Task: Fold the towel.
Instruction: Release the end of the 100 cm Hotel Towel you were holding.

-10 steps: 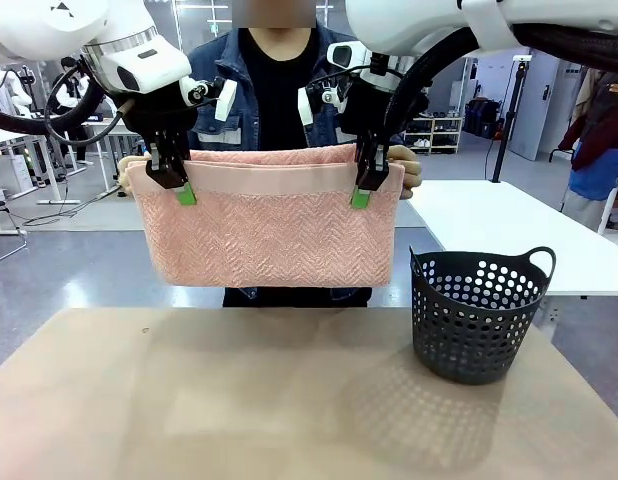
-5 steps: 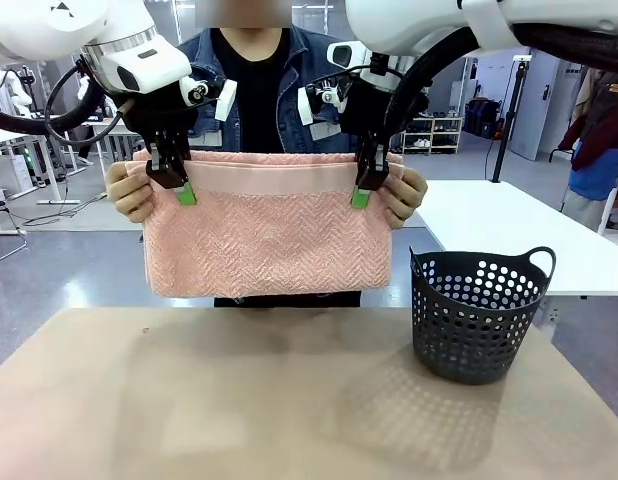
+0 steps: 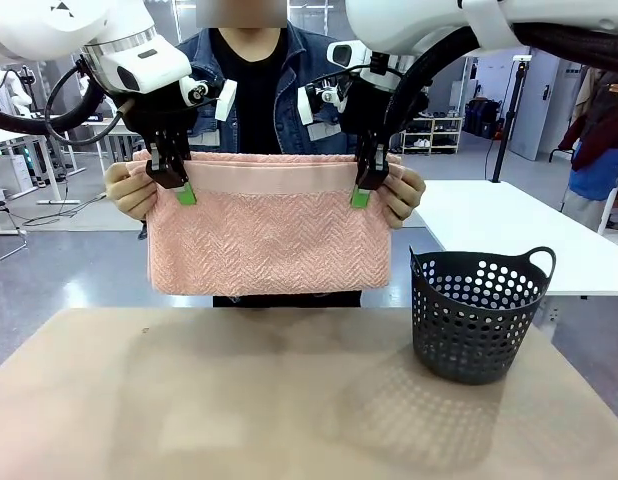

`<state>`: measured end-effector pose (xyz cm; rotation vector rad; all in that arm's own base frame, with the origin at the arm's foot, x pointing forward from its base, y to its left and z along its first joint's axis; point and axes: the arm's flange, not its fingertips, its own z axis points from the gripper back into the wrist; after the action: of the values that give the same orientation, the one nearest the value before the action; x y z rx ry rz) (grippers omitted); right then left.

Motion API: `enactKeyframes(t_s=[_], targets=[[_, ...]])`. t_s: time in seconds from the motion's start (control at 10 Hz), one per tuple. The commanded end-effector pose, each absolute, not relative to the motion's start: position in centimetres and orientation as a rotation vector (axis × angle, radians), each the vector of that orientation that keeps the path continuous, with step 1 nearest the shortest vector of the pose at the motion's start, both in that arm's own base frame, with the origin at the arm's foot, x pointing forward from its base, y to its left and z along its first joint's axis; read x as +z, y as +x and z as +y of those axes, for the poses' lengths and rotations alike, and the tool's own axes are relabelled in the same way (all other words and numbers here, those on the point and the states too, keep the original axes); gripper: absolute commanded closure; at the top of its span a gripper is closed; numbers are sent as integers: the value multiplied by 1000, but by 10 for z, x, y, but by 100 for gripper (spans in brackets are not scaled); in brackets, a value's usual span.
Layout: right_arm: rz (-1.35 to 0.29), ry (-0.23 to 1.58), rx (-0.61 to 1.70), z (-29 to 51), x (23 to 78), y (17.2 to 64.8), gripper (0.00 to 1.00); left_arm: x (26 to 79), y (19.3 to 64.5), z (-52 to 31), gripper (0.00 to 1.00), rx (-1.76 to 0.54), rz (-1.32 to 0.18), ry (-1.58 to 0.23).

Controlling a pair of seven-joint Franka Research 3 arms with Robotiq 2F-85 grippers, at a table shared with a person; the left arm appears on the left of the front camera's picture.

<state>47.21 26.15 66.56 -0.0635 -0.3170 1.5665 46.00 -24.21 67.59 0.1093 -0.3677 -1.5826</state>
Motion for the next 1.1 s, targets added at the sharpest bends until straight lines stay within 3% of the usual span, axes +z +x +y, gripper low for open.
enactKeyframes(t_s=[0.0, 0.1, 0.2, 0.3, 0.4, 0.5, 0.6, 0.7, 0.8, 0.9, 1.0], targets=[[-314, -81, 1569, 259, 668, 471, 100, 678, 460, -241, 100, -1584, -371, 117], [-314, -81, 1569, 259, 668, 471, 100, 678, 460, -241, 100, -1584, -371, 117], [-317, -64, 1567, 262, 666, 472, 64, 676, 460, -242, 58, -1583, -368, 109], [-322, -61, 1557, 261, 666, 472, 61, 678, 460, -241, 58, -1564, -379, 106], [-331, -57, 1551, 260, 667, 471, 30, 681, 460, -239, 21, -1547, -391, 88], [-333, -52, 1544, 259, 667, 471, 57, 683, 461, -237, 21, -1534, -398, 77], [-334, -41, 1539, 257, 668, 472, 0, 686, 461, -236, 0, -1527, -402, 46], [-334, -25, 1529, 253, 671, 472, 23, 691, 460, -234, 0, -1519, -410, 41], [-347, -8, 1517, 249, 677, 470, 0, 698, 458, -231, 0, -1505, -422, 25], [-375, 4, 1494, 242, 689, 467, 0, 705, 454, -229, 15, -1485, -434, 18], [-403, 16, 1451, 230, 702, 461, 0, 714, 449, -224, 5, -1442, -448, -1]])
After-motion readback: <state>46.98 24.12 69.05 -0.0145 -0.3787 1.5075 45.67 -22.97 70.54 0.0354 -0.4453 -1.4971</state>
